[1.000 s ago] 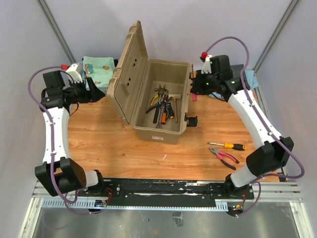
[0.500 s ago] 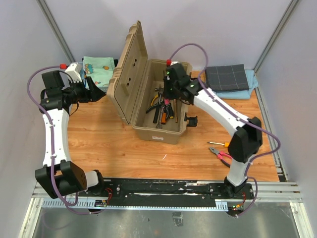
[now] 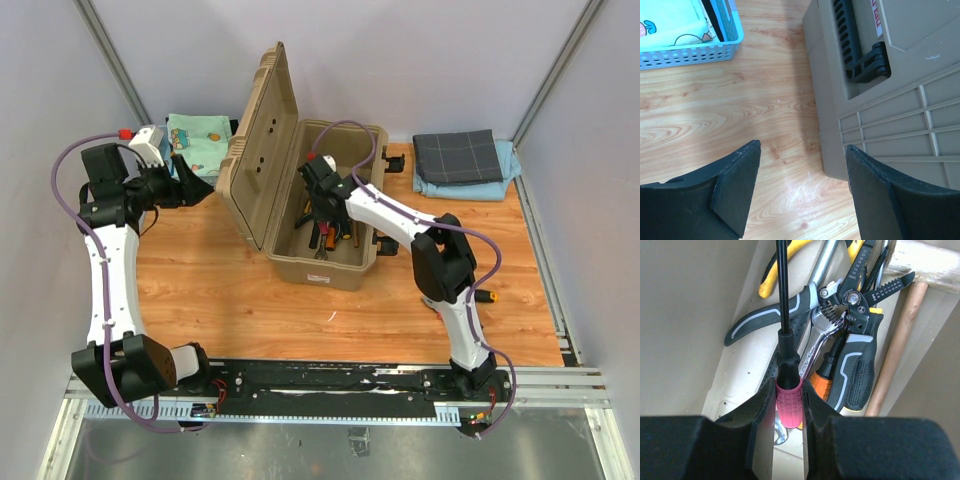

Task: Pack the tool kit
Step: Place the screwdriver in the toolbox, then pick up the screwdriver from the center of the board.

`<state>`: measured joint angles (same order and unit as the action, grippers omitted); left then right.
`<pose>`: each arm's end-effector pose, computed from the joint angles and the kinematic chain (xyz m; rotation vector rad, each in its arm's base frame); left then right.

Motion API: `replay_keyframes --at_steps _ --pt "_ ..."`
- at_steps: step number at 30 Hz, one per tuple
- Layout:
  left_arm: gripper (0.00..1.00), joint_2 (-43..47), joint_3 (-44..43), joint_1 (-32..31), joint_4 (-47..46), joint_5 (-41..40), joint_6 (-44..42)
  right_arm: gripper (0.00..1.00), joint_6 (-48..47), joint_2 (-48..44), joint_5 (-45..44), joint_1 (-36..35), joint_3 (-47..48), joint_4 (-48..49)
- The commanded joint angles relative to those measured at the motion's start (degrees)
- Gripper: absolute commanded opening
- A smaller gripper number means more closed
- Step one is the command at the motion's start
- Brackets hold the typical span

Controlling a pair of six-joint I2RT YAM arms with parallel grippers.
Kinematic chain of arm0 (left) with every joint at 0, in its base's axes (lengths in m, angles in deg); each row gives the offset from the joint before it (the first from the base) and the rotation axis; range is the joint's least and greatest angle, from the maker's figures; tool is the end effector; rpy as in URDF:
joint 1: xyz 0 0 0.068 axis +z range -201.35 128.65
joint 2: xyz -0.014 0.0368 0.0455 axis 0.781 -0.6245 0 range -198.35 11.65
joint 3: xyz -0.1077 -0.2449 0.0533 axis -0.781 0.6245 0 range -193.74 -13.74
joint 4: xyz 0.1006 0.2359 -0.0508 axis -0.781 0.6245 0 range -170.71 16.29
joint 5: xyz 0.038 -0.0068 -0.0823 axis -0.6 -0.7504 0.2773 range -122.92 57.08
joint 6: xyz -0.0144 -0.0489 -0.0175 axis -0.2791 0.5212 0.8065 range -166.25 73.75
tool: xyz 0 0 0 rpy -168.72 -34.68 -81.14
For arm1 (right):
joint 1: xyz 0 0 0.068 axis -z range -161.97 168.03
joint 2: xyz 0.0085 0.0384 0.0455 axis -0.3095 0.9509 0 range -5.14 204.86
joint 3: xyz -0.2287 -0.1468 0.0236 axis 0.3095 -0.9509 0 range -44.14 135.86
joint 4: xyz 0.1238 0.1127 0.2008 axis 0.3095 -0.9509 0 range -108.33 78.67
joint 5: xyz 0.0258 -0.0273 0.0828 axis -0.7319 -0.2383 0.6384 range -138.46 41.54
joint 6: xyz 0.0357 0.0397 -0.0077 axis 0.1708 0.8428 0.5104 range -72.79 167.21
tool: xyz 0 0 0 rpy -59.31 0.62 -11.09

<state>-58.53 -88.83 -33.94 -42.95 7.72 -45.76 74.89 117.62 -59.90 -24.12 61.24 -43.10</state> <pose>0.2496 0.0540 0.3879 0.0874 2.0401 -0.5729 0.3648 0.3207 0.2372 -0.2161 2.4213 0.3183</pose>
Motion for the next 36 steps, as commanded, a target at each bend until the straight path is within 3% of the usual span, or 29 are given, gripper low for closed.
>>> replay_keyframes --at_steps 1,3,8,14,17,25,30,36 --pt "0.74 1.82 0.75 -0.36 -1.1 0.98 0.81 0.24 0.78 -0.17 -2.37 -0.28 3.5 -0.14" --pt "0.74 2.07 0.94 -0.31 -1.1 1.07 0.9 0.4 -0.02 -0.75 -2.41 -0.25 3.95 0.08" --pt "0.74 2.14 1.43 -0.36 -1.06 1.68 1.18 0.68 -3.91 -3.33 -2.1 -0.2 5.83 1.45" --pt "0.74 2.26 0.6 -0.36 -0.89 1.51 0.71 0.84 -14.81 -11.25 -2.97 2.03 9.72 -3.14" --pt "0.74 2.66 0.52 -0.36 -0.59 1.37 0.22 0.89 -23.69 -18.5 -1.67 6.74 7.26 -7.5" --pt "0.74 1.68 0.9 -0.36 -1.21 2.49 1.08 0.92 -50.02 -37.39 7.32 29.48 -4.67 -21.29" --pt "0.74 0.38 -0.12 -0.42 -1.46 2.64 0.58 0.89 -53.88 -44.68 9.27 38.15 -17.28 -26.07" --pt "0.74 -0.06 -0.31 -0.45 -1.41 3.08 -0.18 0.87 -57.91 -48.38 12.14 43.49 -36.53 -27.69"
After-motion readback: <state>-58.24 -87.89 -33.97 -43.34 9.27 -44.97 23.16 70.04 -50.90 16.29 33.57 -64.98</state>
